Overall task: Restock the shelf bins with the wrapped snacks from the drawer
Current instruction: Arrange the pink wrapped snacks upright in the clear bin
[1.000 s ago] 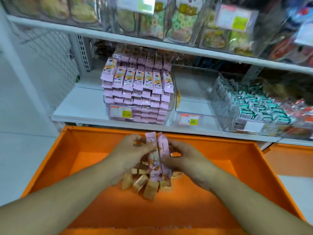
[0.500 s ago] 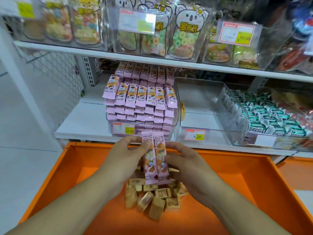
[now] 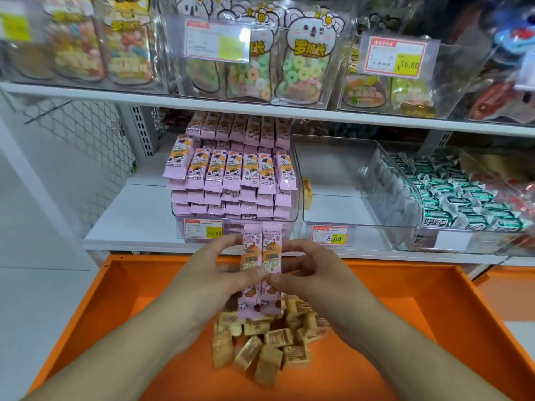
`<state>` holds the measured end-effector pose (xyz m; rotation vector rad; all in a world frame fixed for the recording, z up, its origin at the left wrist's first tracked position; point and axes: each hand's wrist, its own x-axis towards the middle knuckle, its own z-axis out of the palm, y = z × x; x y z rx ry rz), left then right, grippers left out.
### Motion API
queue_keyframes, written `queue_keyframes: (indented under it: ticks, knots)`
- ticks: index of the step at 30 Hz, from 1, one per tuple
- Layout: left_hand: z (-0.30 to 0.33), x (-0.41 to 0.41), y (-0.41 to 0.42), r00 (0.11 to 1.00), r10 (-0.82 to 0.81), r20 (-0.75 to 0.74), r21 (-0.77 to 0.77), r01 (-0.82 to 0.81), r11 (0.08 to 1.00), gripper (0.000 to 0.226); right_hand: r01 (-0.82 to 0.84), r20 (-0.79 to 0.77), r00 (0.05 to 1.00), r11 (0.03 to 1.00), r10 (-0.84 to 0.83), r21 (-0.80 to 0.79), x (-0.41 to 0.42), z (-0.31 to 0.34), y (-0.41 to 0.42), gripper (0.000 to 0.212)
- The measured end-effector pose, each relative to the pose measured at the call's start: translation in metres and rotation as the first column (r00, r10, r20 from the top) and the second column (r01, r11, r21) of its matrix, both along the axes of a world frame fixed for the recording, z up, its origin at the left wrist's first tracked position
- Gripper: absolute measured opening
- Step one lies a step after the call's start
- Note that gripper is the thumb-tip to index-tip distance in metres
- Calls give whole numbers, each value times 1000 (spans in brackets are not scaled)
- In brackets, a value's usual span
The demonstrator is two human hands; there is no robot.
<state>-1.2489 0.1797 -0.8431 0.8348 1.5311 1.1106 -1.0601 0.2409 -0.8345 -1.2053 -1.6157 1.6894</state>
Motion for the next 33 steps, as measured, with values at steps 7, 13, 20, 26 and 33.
queue_keyframes:
  ticks: [7, 13, 20, 26, 33]
  knots:
    - [19, 3, -11, 986, -147, -77, 11, 148, 989, 54, -12, 131, 991, 999, 6, 43, 14, 18, 5, 47]
    - [33, -11, -14, 887, -438, -142, -106, 427, 898, 63, -304, 123, 949, 945, 290, 119, 29, 39, 5, 37]
    - [31, -14, -7, 975, -180, 133, 31, 178, 984, 33, -165, -58, 984, 985, 168, 59, 30, 30, 13, 31]
    - [22, 3, -15, 932, -88, 352, 36, 80, 996, 49, 108, -273, 956, 994, -109, -20, 15, 21, 4, 39]
    - [28, 15, -15, 964, 128, 232, 95, -153, 984, 29, 107, -203, 976, 987, -80, 123, 4, 22, -9, 35]
